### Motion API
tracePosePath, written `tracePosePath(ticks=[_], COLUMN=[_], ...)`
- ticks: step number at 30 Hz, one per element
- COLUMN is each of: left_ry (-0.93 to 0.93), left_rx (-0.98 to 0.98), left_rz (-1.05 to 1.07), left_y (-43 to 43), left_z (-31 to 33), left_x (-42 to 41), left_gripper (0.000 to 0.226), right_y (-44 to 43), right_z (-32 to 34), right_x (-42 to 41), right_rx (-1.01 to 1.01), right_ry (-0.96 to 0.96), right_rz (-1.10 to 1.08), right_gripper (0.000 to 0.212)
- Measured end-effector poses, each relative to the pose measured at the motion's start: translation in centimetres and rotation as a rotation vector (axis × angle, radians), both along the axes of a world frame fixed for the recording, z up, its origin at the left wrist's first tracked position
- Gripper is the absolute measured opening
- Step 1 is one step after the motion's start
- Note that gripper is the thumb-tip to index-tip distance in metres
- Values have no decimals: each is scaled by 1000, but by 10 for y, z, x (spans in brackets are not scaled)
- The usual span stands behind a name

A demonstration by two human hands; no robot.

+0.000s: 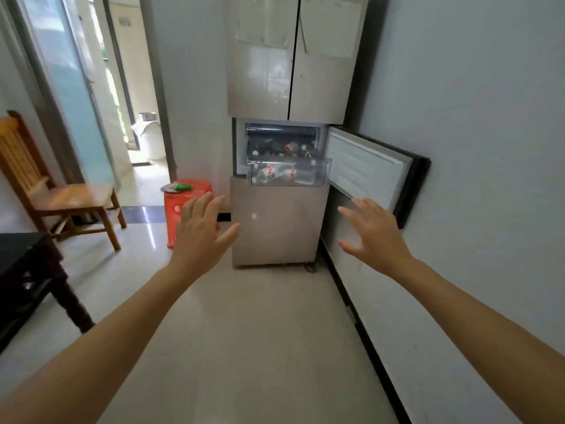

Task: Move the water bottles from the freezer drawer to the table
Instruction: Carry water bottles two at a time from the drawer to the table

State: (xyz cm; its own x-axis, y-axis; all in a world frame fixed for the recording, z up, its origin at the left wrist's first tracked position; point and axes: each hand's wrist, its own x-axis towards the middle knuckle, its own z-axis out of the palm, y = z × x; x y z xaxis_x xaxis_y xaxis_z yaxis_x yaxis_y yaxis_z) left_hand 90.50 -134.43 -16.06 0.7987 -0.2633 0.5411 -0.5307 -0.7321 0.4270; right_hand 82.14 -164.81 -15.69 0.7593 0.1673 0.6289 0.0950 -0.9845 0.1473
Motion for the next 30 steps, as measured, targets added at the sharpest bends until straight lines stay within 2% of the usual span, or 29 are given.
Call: tracePosePath(ticks=[8, 13, 17, 22, 26, 30], left_ry=[81, 112, 124, 199, 262, 271], left_rx=[10, -54, -88, -89, -60, -12], left_rz=[167, 158, 88, 46, 5, -30], left_y=[-2, -2, -26, -50, -71, -108], left_z=[-18, -27, -36, -62, -79, -81], left_x=[113, 222, 311, 384, 429, 470], left_gripper=[75, 75, 62, 56, 56, 71], right_y=[-2, 3, -12, -31, -53, -89], right_z=[-31, -33, -35, -49, -66, -74], right_x=[150, 236, 304, 368, 397, 429], right_rx=[-55, -74, -114, -3, 15, 152], right_ry=[139, 214, 288, 375, 402, 441], right_rz=[92, 89, 29, -144, -194, -246], right_gripper=[64, 65, 66, 58, 58, 58])
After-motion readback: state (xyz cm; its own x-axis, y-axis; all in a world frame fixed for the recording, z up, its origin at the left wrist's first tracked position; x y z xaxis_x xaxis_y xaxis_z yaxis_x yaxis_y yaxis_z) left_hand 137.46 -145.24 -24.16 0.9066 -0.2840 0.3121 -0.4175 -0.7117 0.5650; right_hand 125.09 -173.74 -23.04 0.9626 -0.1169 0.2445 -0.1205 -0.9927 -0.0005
